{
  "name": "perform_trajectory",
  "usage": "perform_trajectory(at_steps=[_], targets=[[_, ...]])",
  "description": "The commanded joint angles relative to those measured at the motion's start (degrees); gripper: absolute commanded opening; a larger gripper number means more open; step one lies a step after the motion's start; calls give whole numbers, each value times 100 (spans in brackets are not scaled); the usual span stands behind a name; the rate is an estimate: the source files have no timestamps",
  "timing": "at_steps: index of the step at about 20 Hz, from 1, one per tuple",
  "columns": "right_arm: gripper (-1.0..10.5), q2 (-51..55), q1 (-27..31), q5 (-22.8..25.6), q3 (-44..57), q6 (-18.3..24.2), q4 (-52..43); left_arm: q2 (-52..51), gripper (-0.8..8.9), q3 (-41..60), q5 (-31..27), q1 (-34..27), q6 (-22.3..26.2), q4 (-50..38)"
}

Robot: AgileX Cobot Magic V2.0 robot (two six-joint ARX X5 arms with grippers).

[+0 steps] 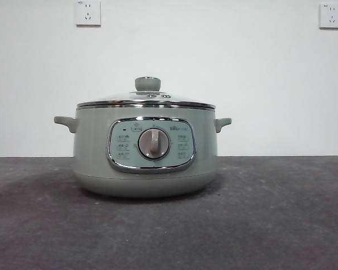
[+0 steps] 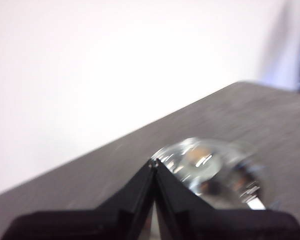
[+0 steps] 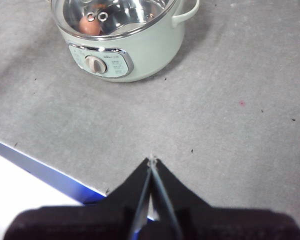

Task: Pick up the egg,open the lid,put the egg in the pot,close the lid

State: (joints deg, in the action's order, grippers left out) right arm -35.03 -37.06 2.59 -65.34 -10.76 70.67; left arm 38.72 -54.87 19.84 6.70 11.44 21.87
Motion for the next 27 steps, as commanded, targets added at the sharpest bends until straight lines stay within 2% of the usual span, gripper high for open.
perform_trajectory(at_steps=[1,6,10,15,16,27], targets=[[3,-2,-11,4,48,-61,-20,-671,-4,1226,-588,-240,48,-533],[3,-2,-11,4,48,-61,-20,-2105,-4,3333,-846,-614,-186,-1447],[3,-2,-11,4,48,-61,-20,-2911,-4,4393,-979,-796,-518,-1464],[3,-2,-11,4,48,-61,-17,-3720,-4,5412,-1110,-957,-1154,-1456],[3,-2,-11,4,48,-61,-17,-3860,-4,5442,-1113,-966,-1193,-1211],[3,-7,-11,4,48,-61,-15,-3729,-3,5440,-1051,-966,-1270,-1287]])
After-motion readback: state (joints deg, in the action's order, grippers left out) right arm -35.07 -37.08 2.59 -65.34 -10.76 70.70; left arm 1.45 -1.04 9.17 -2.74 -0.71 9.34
